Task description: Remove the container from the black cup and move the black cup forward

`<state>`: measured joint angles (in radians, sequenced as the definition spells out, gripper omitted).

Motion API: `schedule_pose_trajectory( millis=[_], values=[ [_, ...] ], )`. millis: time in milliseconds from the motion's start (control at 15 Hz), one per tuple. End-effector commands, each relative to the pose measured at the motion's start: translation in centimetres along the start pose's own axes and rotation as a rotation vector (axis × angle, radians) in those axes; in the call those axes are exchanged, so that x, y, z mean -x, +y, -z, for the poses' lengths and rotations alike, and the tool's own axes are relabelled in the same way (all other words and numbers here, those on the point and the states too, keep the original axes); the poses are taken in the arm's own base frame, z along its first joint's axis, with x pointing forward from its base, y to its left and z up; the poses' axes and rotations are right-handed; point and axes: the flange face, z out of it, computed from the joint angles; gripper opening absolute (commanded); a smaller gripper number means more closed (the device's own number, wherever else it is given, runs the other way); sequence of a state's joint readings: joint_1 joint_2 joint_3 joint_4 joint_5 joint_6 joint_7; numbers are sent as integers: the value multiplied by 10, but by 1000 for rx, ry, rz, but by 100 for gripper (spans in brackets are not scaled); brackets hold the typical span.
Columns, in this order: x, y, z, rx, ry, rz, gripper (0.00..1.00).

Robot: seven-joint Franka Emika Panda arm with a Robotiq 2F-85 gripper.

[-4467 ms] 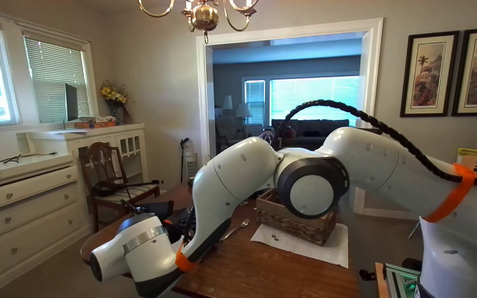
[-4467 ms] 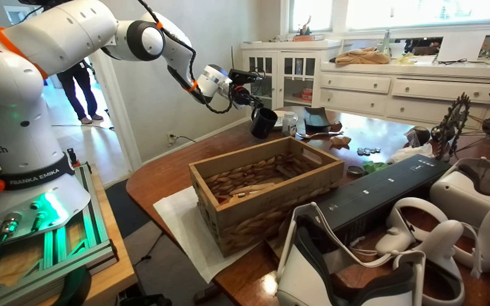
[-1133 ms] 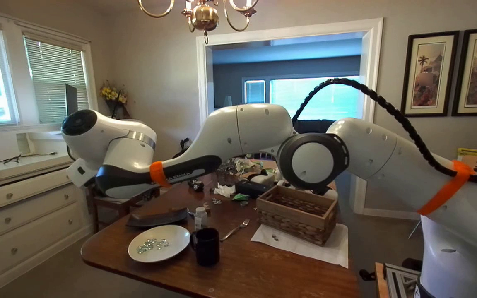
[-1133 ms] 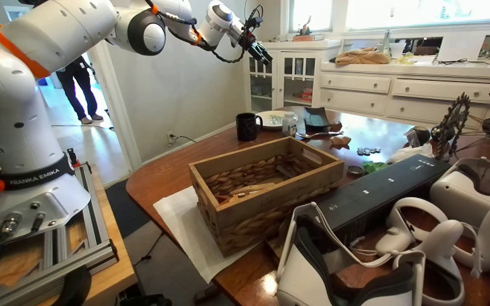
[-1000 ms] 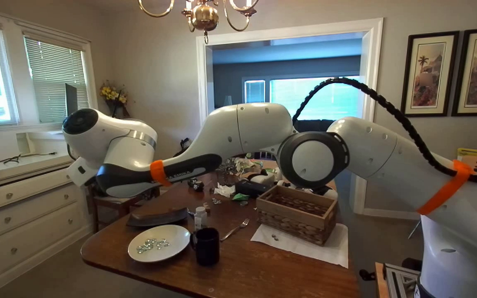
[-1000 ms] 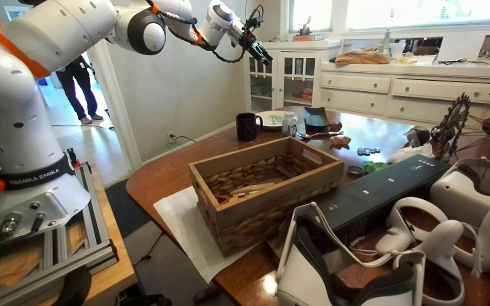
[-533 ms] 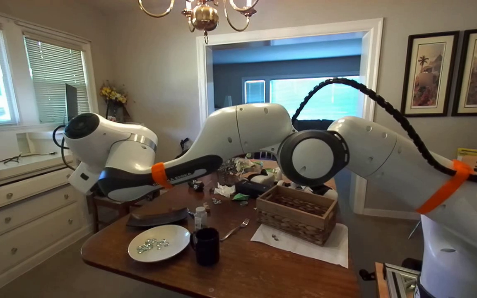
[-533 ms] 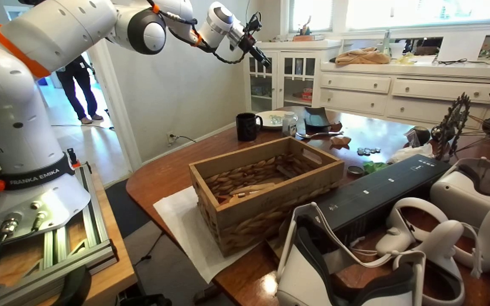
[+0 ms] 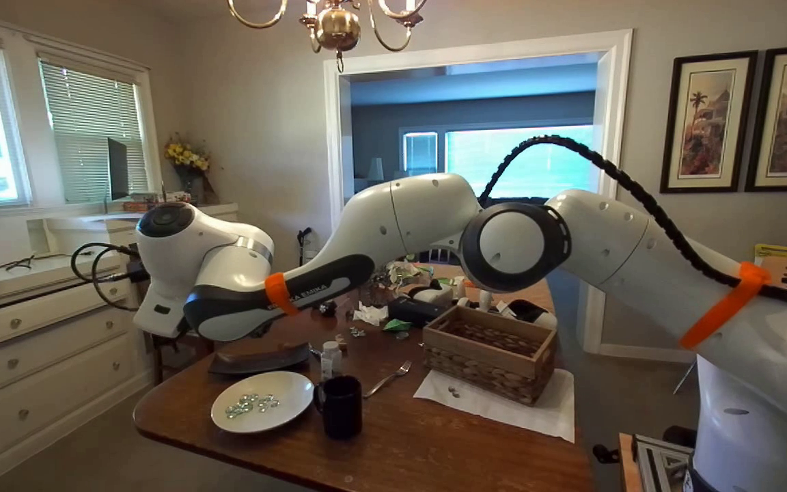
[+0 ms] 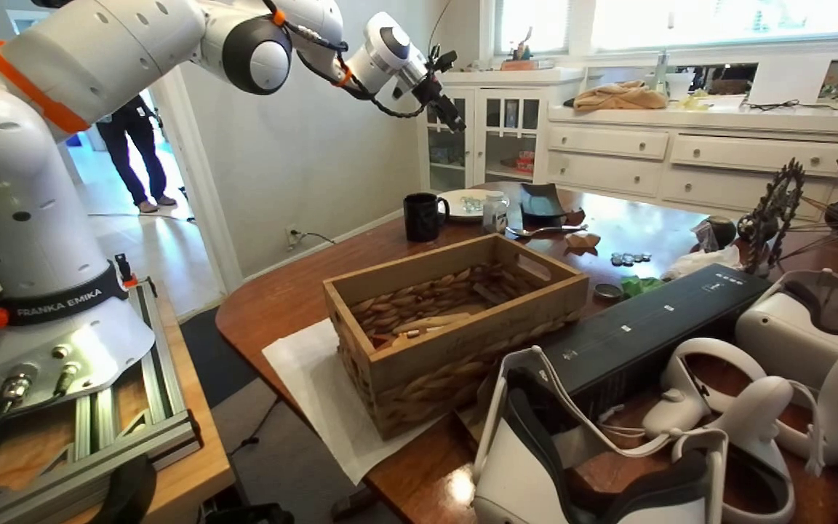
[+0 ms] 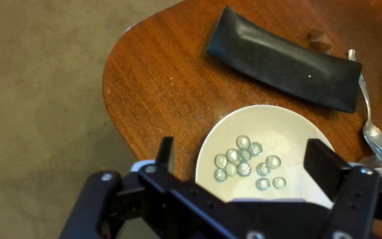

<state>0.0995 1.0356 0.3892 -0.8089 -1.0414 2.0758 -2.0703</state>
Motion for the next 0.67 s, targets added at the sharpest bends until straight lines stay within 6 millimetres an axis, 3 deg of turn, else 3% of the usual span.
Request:
schedule_pose_trajectory(
  millis=[0, 333, 600],
  values=[
    [-20, -6, -10, -78, 89, 81, 100],
    [-51, -7, -29, -227, 149, 117, 100],
    [-48, -7, -30, -218, 143, 98, 100]
  ],
)
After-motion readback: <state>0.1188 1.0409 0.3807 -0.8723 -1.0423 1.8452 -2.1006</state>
